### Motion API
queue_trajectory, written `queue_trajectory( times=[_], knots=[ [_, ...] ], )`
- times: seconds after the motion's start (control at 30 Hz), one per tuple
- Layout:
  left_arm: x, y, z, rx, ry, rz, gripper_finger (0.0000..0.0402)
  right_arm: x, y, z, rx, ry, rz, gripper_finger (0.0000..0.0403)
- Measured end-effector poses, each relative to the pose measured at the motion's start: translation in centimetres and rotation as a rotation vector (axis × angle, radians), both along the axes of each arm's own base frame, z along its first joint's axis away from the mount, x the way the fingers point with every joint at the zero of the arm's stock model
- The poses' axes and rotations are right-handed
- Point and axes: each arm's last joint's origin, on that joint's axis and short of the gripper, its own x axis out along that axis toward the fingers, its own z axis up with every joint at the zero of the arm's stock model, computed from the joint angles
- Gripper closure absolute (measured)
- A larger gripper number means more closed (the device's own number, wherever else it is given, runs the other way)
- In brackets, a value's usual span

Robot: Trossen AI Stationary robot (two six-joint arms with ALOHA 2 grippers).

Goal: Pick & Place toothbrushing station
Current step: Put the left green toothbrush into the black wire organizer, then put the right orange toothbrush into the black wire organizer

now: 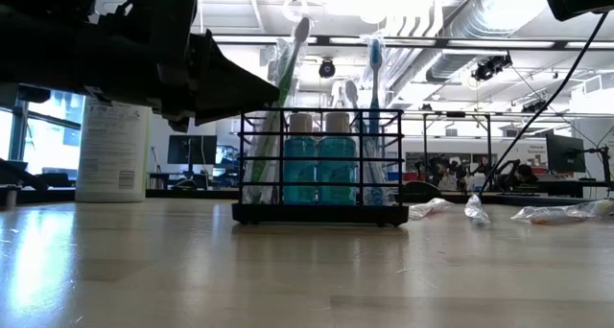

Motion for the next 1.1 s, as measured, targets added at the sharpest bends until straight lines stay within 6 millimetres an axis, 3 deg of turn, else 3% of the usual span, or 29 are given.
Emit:
queue_trajectory(
  times=[0.67,0.9,1.1],
  knots=[
    [0.0,0.1,0.6,-0.019,-0.055,0.023,0.0299,0.0,0.0,0.0,0.000,0.000,0.000,0.0198],
    [-1.1,-0.8,2.6,0.094,-0.105,0.125,0.0299,0.0,0.0,0.0,0.000,0.001,-0.001,0.0198],
    [-3.5,-2.6,5.0,0.220,0.001,0.297,0.0299,0.0,-0.1,-0.1,0.000,0.008,-0.006,0.0198]
  ],
)
